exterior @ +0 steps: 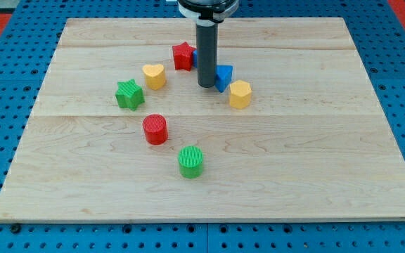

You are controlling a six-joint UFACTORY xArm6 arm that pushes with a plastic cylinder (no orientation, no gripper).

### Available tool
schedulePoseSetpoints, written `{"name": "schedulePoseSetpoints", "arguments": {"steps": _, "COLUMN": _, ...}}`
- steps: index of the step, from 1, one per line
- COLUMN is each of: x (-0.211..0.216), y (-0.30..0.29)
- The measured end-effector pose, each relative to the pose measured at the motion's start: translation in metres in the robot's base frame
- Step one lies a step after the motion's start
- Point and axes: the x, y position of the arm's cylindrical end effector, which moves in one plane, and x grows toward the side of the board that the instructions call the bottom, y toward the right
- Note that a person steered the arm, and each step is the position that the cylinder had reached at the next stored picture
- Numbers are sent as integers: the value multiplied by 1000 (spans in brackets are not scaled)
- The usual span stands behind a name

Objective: Move the blue triangle right to the blue cube

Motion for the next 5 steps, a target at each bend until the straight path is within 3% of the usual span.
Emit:
{"name": "schedulePoseSetpoints", "arguments": {"steps": 3, "x": -8, "y": 43}}
{"name": "schedulePoseSetpoints", "arguments": {"steps": 4, "x": 25, "y": 43}}
{"name": "schedulePoseSetpoints", "arguments": {"steps": 5, "x": 26, "y": 62}}
